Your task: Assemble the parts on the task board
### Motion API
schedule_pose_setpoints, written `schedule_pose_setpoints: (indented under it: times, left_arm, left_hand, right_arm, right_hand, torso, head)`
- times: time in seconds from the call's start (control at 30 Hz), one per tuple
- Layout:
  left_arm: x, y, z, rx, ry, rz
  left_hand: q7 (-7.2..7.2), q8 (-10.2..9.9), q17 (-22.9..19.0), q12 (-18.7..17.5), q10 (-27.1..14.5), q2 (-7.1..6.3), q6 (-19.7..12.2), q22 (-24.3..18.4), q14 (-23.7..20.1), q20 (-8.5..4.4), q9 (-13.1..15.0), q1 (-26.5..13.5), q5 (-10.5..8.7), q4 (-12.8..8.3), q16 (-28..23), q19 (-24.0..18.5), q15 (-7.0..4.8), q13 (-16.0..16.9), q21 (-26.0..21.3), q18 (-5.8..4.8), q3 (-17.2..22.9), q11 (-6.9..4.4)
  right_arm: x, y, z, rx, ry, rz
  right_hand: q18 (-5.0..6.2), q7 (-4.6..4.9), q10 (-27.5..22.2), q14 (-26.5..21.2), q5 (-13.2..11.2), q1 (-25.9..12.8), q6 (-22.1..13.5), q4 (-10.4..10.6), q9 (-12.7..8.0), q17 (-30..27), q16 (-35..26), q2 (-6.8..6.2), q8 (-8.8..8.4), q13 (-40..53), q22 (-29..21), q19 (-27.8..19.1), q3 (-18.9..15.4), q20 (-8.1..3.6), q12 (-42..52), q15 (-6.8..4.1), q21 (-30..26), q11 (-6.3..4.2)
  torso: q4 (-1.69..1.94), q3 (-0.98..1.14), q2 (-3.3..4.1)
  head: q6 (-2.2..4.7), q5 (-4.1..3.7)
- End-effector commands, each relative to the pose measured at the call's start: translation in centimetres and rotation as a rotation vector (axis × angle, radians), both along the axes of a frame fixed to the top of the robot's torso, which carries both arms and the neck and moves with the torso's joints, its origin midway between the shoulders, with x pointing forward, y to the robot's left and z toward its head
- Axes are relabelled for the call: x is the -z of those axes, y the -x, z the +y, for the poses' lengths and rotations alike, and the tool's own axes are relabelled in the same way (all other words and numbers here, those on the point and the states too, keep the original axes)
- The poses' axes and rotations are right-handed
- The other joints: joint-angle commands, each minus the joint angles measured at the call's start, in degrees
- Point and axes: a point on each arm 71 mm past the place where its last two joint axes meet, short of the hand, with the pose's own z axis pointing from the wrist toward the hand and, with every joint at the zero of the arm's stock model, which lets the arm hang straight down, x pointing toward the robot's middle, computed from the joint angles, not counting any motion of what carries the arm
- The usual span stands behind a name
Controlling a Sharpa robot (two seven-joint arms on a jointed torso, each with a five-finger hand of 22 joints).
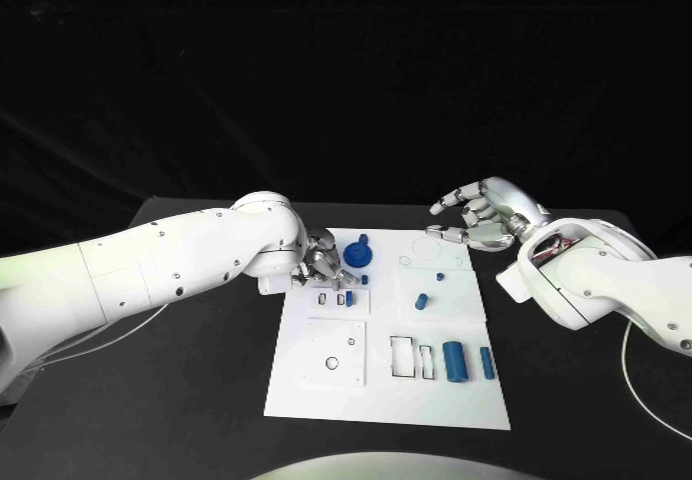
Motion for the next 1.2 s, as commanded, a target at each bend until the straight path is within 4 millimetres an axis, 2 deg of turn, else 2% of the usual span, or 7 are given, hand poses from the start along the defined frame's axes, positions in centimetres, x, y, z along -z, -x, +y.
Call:
schedule_pose_setpoints:
  times: [0.03, 0.57, 1.2]
  left_arm:
    - [0.1, 0.1, -0.3, 0.028, -0.028, 0.013]
    - [0.6, 0.1, -1.2, 0.060, -0.033, 0.055]
    - [0.8, 0.3, -1.4, 0.075, -0.039, 0.086]
  left_hand:
    - [-0.06, 0.33, 8.34, -0.26, -0.36, -0.04, -0.50, -0.03, 3.85, 0.15, 0.09, -0.59, -0.14, -0.12, -0.14, -0.02, -0.29, -0.05, 0.18, -0.31, -0.35, 0.14]
    - [0.08, 0.32, 8.06, -0.53, -1.03, 0.82, -1.14, -0.06, 3.70, 0.29, 0.55, 0.30, 0.23, -0.25, -0.29, -0.40, -0.16, -0.53, 0.25, -0.27, -0.11, 0.27]
    - [0.22, 0.26, 7.91, -0.93, -1.73, 1.33, -1.59, 0.03, 3.61, 0.44, 0.93, 1.93, 0.43, -0.37, -0.37, -0.69, -0.04, -1.20, 0.39, -0.24, 0.36, 0.40]
  right_arm:
    - [0.1, 0.0, 0.1, -0.009, 0.007, 0.010]
    - [0.1, -0.2, 0.4, -0.013, 0.008, 0.012]
    - [0.2, -0.3, 0.5, -0.013, 0.010, 0.014]
  right_hand:
    - [0.23, 0.03, -0.18, 4.79, -0.13, -0.64, 0.36, 0.30, 0.07, 10.32, -0.24, 0.11, 0.24, 6.23, 8.70, 1.02, 0.09, -0.14, -0.20, -0.38, -0.26, -0.19]
    - [0.24, 0.02, -0.16, 4.82, -0.12, -0.80, 0.31, 0.30, 0.07, 10.45, -0.20, 0.15, 0.26, 6.24, 8.69, 1.02, 0.08, -0.16, -0.19, -0.39, -0.28, -0.20]
    - [0.24, 0.01, -0.13, 4.81, -0.10, -0.84, 0.28, 0.27, 0.07, 10.44, -0.21, 0.21, 0.27, 6.27, 8.69, 1.02, 0.12, -0.18, -0.15, -0.40, -0.29, -0.21]
  torso:
    - [-0.05, 0.01, 0.02]
    - [0.00, 0.08, 0.02]
    - [-0.01, 0.10, 0.00]
  head:
    - [-0.08, -0.01]
    - [-0.53, -0.16]
    - [-0.66, -0.14]
